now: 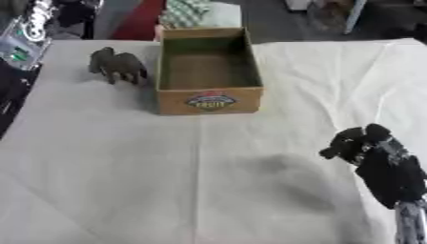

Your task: Pick up objects on the table and place them in the box.

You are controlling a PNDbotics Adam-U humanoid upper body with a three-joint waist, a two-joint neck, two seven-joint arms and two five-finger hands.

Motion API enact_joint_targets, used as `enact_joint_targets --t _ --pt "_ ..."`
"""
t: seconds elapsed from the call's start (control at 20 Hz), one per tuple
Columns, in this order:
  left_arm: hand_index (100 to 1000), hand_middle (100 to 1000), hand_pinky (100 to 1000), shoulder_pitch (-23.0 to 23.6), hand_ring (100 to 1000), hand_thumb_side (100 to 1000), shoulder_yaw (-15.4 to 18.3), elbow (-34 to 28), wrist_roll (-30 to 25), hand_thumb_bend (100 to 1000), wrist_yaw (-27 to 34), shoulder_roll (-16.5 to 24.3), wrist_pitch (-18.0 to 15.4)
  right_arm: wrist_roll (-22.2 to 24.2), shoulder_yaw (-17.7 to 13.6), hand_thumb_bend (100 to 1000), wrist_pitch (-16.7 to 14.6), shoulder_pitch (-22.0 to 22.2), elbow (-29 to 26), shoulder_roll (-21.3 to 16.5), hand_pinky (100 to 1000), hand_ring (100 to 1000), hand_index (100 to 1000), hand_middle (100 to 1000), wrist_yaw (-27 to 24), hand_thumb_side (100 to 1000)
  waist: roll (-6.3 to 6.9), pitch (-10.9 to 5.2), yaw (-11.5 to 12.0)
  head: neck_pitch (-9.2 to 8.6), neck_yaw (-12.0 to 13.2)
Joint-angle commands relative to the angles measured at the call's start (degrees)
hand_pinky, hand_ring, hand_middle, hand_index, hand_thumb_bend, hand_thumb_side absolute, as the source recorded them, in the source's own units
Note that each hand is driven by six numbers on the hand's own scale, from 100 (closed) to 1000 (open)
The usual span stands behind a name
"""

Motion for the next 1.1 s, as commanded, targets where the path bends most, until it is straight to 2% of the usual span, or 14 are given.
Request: enact_joint_targets --t 0.05,0.1,0.2,0.45,0.55,0.65,0.85,1.1 --pt "785 718 769 -1.8 744 275 0.0 0.2 -4.0 190 -10.4 1.2 -3.4 0.2 -0.1 100 -0.1 -0.5 -0.5 -0.8 679 542 662 549 0.3 844 0.14 -1.16 -0.1 -0.65 0.1" --pt "794 728 769 -1.9 748 260 0.3 0.2 -4.8 244 -12.6 1.0 -3.8 0.2 0.0 100 -0.1 -0.5 -0.5 -0.7 679 542 662 549 0.4 845 0.16 -1.17 -0.1 -0.66 0.1" --pt "802 739 766 -2.0 749 260 0.6 0.3 -5.9 281 -15.8 0.5 -4.2 0.3 0.1 100 0.0 -0.5 -0.6 -0.7 679 542 662 549 0.4 847 0.17 -1.17 -0.1 -0.69 0.1" --pt "811 748 758 -2.0 745 355 0.9 1.5 -7.6 311 -19.0 -1.0 -3.2 0.4 0.1 100 0.0 -0.5 -0.4 -0.7 679 542 662 549 0.5 850 0.14 -1.0 -0.4 -0.72 0.2" --pt "811 748 754 -2.0 744 431 0.7 2.0 -8.2 354 -19.8 -1.5 -2.2 0.4 0.1 100 0.0 -0.5 -0.4 -0.7 678 542 662 549 0.5 852 0.13 -0.89 -0.5 -0.72 0.2" --pt "810 748 752 -1.9 743 452 0.4 2.3 -9.3 378 -21.1 -2.0 -1.2 0.4 0.2 100 0.0 -0.6 -0.3 -0.7 678 542 662 549 0.5 853 0.1 -0.76 -0.7 -0.78 0.3" --pt "809 741 746 -1.9 734 446 0.2 2.6 -11.3 426 -24.4 -2.4 0.5 0.5 0.2 100 -0.1 -0.7 -0.2 -0.7 678 542 662 549 0.5 855 0.05 -0.56 -0.8 -0.83 0.3" --pt "810 734 740 -1.7 728 368 0.5 2.5 -10.8 445 -27.2 -2.6 2.5 0.5 0.1 100 -0.2 -0.7 -0.1 -0.7 678 542 662 549 0.5 857 -0.02 -0.45 -0.8 -0.89 0.3"
